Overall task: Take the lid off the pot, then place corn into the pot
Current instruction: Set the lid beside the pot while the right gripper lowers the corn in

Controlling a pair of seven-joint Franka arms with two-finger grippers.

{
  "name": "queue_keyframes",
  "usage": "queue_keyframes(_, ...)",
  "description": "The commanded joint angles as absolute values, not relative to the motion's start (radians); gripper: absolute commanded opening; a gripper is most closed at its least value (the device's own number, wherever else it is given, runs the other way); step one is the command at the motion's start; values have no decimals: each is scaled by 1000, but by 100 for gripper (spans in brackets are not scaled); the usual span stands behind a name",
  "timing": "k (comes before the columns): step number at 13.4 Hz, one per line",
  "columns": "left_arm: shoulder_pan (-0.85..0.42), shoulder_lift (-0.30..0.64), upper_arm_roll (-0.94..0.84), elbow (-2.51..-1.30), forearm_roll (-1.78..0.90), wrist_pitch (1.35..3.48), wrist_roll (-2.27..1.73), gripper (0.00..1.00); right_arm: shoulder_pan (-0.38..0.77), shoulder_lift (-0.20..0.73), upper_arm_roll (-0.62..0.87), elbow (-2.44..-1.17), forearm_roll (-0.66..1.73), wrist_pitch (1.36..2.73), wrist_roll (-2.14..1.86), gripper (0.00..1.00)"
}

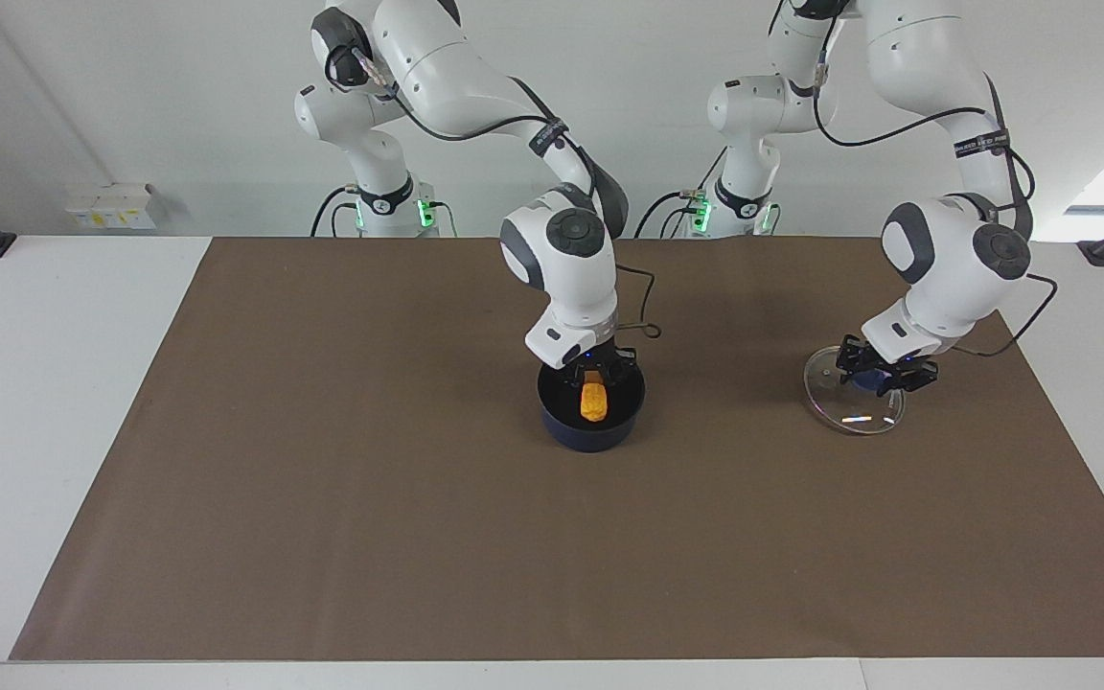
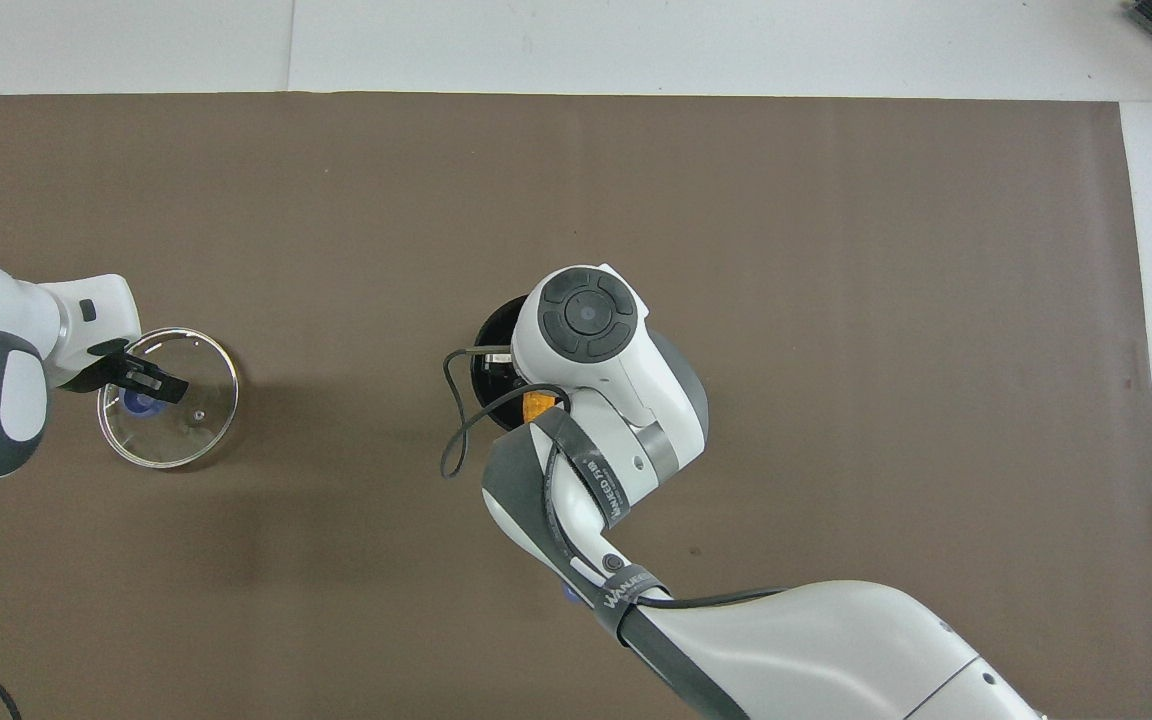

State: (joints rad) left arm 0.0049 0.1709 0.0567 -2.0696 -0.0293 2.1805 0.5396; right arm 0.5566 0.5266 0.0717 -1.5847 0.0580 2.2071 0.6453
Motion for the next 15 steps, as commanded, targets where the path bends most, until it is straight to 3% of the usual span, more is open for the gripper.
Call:
queue_keyframes(1,-3,133,55,-2108,-37,2207,538,0,543,528,80,-1608,75,2243,620,26)
queue_keyframes(6,-9,132,55,-2109,-37,2203,531,0,546,537,80,-1611,77,2243,620,48)
queue_keyframes(7,-9,133,55,-2108,-37,2201,531,10,546,537,80,-1611,77,2243,620,53)
queue_keyframes(8,-9,135,54,-2105,-35,2200,529,99,546,537,80,-1608,75,2238,621,62)
queue_keyframes(10,-8,141,54,-2089,-35,2198,526,100,554,531,80,-1603,60,2229,626,100)
queue_keyframes(15,-6,166,54,-2020,-37,2194,523,100,519,430,66,-1605,58,2184,623,100)
